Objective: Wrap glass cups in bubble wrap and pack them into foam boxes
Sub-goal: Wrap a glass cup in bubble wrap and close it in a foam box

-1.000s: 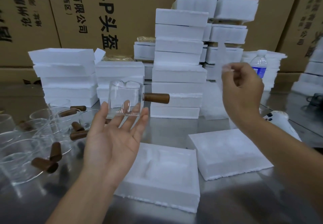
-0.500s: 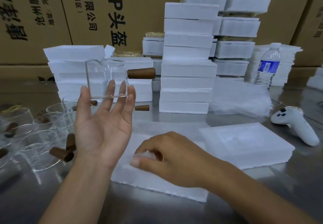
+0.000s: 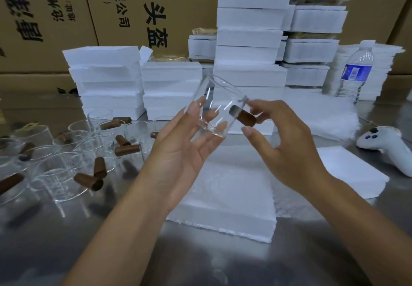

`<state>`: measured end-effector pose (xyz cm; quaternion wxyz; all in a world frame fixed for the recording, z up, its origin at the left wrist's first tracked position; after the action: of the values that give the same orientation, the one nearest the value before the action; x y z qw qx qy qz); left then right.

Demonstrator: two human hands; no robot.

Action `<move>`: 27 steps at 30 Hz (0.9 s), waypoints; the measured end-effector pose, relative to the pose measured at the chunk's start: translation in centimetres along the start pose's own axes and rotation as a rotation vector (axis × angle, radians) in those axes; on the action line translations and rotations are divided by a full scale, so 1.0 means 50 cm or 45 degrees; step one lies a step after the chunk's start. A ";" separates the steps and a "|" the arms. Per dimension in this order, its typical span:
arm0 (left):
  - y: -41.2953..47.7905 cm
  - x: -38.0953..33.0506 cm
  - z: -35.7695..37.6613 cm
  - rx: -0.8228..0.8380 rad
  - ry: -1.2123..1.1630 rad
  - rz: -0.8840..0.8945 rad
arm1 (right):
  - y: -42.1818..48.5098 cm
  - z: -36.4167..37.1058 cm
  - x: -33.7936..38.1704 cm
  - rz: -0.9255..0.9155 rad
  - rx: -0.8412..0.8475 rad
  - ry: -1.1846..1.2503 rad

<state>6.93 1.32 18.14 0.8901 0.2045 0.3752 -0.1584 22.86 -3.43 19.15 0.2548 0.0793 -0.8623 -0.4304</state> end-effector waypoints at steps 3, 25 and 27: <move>-0.001 0.010 0.004 0.020 0.089 -0.026 | -0.002 0.004 0.007 -0.099 0.060 -0.051; -0.008 0.074 0.005 0.034 2.124 -0.023 | 0.005 -0.046 -0.087 0.276 -0.243 -0.219; 0.002 0.074 0.002 0.011 2.150 0.017 | 0.002 -0.044 -0.083 0.238 -0.238 -0.285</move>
<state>9.52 0.89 15.50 0.3108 0.2599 0.9128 0.0516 27.55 -3.44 18.80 0.2025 -0.0736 -0.8451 -0.4893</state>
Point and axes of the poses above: each hand's wrist, its own y-axis towards the middle knuckle, its own z-axis out of the palm, x = y × z, the point moved 4 cm from there along y, towards the middle knuckle, and after that the axes turned 2 degrees about -x, right-handed, at the moved point
